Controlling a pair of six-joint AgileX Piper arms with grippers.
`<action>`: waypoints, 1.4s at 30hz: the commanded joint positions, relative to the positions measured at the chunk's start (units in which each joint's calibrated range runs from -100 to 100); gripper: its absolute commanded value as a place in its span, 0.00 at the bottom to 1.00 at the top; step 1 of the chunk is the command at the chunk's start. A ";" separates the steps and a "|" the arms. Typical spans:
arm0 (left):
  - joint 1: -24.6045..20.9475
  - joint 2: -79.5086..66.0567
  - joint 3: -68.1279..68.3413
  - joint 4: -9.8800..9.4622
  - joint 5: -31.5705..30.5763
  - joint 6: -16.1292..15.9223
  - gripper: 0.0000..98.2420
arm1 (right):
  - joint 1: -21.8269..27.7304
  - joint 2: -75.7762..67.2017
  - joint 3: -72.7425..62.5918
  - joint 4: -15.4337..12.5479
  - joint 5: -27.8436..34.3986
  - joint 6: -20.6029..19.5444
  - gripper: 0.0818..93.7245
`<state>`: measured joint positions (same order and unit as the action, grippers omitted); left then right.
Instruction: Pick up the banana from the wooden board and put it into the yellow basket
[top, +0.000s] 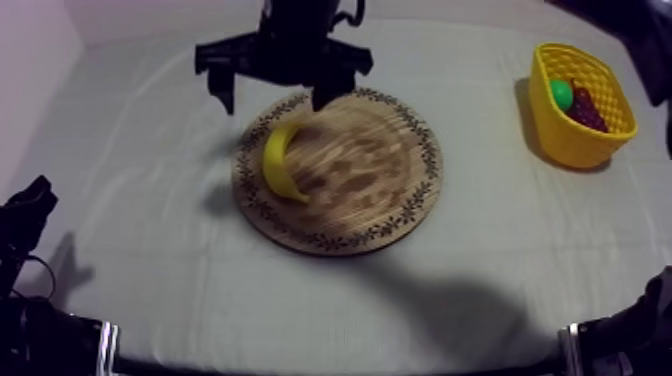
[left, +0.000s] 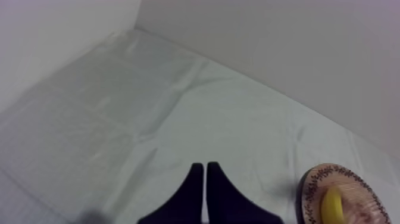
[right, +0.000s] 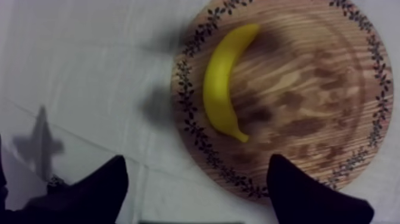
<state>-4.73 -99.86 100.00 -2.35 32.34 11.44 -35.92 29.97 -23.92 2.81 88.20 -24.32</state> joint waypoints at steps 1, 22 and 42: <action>-0.01 0.04 0.00 -0.02 0.00 0.01 0.00 | -0.04 0.96 2.00 0.00 -1.52 -0.06 0.76; -0.01 0.04 0.00 -0.02 0.00 0.01 0.00 | 0.89 18.23 -7.30 -0.44 -5.09 0.00 0.69; -0.01 0.04 0.00 -0.02 0.00 0.01 0.00 | 2.03 27.31 -14.77 1.04 -3.02 -0.17 0.54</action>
<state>-4.73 -99.86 100.00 -2.35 32.34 11.44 -33.89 57.14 -38.28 3.68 85.03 -24.47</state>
